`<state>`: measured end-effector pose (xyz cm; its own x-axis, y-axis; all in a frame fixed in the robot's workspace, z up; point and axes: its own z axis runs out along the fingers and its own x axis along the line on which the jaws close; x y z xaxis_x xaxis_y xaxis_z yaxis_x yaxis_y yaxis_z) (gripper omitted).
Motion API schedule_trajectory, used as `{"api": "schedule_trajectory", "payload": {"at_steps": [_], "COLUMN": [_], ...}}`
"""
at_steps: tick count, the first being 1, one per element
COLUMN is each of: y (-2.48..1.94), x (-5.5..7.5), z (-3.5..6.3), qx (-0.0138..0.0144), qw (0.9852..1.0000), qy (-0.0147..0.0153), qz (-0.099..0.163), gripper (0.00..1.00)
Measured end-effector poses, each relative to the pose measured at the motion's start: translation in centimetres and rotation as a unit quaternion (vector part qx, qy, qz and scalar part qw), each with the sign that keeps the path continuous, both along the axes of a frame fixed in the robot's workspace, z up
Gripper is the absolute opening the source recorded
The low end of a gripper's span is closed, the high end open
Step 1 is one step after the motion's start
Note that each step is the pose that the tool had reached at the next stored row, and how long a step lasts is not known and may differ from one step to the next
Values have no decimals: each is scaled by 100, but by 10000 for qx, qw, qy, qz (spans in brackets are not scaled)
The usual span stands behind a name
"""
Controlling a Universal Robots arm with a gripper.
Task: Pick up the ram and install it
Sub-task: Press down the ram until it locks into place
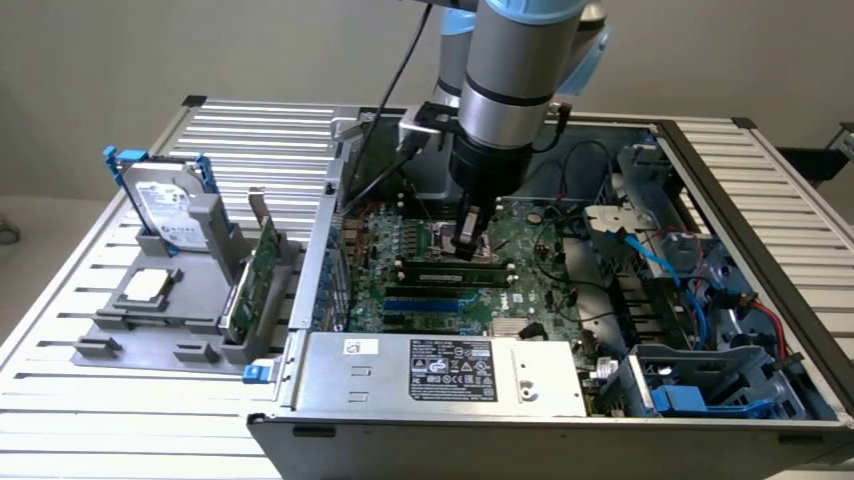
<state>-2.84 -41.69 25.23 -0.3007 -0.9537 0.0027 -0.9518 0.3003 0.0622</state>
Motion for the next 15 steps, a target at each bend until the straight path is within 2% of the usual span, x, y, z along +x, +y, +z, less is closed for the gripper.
{"api": "schedule_trajectory", "payload": {"at_steps": [10, 15], "y": [-4, -5], "x": [-5, -5], "z": [0, 7], "qx": [0, -3], "qw": [9998, 9994], "qy": [-98, -107], "qz": [-156, -336], "gripper": [11, 11]}}
